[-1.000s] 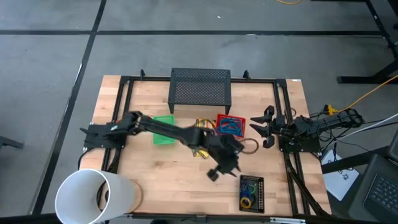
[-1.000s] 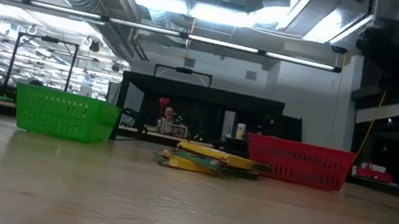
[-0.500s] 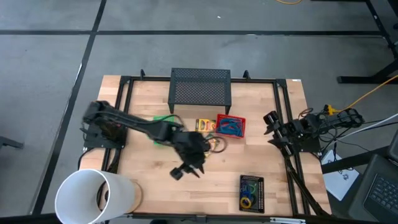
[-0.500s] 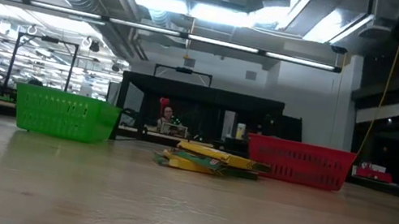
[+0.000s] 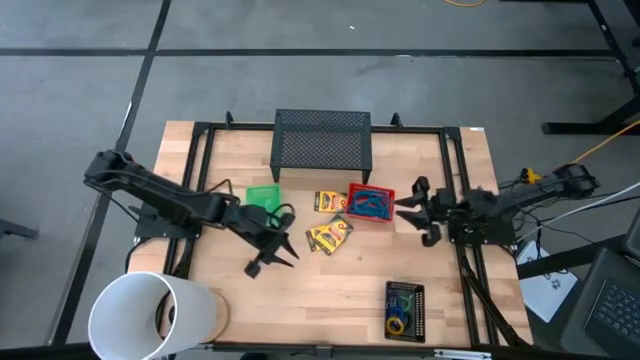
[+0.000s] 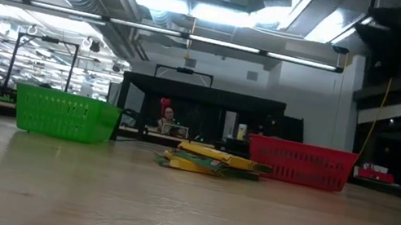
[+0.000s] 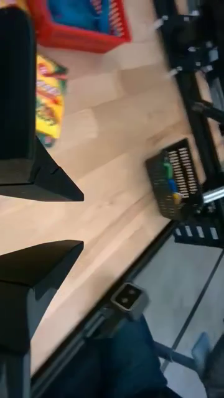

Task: Pick & Place Office Desk Supplies
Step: Put the box of crayon into the black bin

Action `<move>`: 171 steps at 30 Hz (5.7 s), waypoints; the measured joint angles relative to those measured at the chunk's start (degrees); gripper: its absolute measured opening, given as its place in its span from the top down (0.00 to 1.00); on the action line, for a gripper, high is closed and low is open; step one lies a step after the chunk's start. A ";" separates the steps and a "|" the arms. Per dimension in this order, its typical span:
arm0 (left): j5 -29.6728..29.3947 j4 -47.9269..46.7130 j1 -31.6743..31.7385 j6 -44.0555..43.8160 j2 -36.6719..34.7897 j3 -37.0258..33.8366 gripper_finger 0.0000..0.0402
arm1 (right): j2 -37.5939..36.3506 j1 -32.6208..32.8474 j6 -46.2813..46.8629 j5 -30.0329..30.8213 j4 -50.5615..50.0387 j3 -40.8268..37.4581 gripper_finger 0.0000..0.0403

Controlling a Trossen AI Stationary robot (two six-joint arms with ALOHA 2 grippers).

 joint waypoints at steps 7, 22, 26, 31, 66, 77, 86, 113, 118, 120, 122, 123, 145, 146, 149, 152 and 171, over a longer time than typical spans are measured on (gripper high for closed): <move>-3.27 8.97 2.00 -1.58 0.22 -8.83 0.73 | 18.11 -0.02 -2.89 4.53 0.24 12.19 0.65; -19.54 11.23 1.96 1.48 4.80 -12.45 0.73 | 51.30 1.94 -11.54 24.51 -18.09 38.79 0.65; -20.92 12.30 1.96 2.83 6.57 -12.45 0.73 | 56.39 4.95 -8.96 28.23 -29.99 46.18 0.65; -21.25 15.81 2.17 3.40 9.06 -12.34 0.73 | 61.36 7.74 -6.17 29.86 -39.75 53.81 0.65; -19.39 19.13 9.16 8.40 29.78 -0.69 0.73 | 67.96 14.47 20.49 26.46 -56.31 57.44 0.65; -13.44 19.42 8.98 5.35 30.17 -0.28 0.73 | 71.53 12.03 20.97 20.91 -57.74 57.46 0.65; -9.13 24.20 7.27 5.37 30.17 -0.26 0.73 | 74.93 10.60 20.28 17.26 -57.02 57.52 0.65; -10.45 23.01 8.51 4.28 30.17 -0.23 0.73 | 82.95 14.59 2.04 24.39 -61.47 65.44 0.45; -10.47 22.41 8.67 4.00 30.17 -0.23 0.73 | 90.42 15.09 -3.64 32.01 -69.10 74.48 0.45; -10.45 22.41 8.64 3.82 30.17 -0.23 0.73 | 92.21 14.58 -2.67 31.50 -73.73 77.80 0.45; -10.45 22.24 8.64 3.80 30.17 -0.22 0.73 | 93.24 14.47 -0.90 31.61 -77.49 80.20 0.45; -10.46 22.14 8.64 3.61 30.17 -0.23 0.73 | 93.35 14.41 0.10 31.66 -78.34 80.53 0.45; -7.13 22.83 7.51 2.33 30.17 -0.23 0.73 | 93.29 10.07 12.73 32.98 -82.69 79.58 0.51; -7.13 22.83 7.44 2.33 30.17 -0.23 0.73 | 93.29 9.75 12.73 32.76 -82.64 79.58 0.52; -7.13 22.83 7.42 2.31 30.17 -0.23 0.73 | 93.29 9.04 12.57 32.45 -82.31 79.58 0.54; -7.14 22.80 7.42 2.31 30.17 -0.23 0.73 | 93.29 8.83 12.32 32.02 -81.85 79.53 0.58; -7.21 24.16 5.78 2.75 27.44 0.83 0.78 | 93.91 9.67 12.73 30.91 -85.26 83.60 0.93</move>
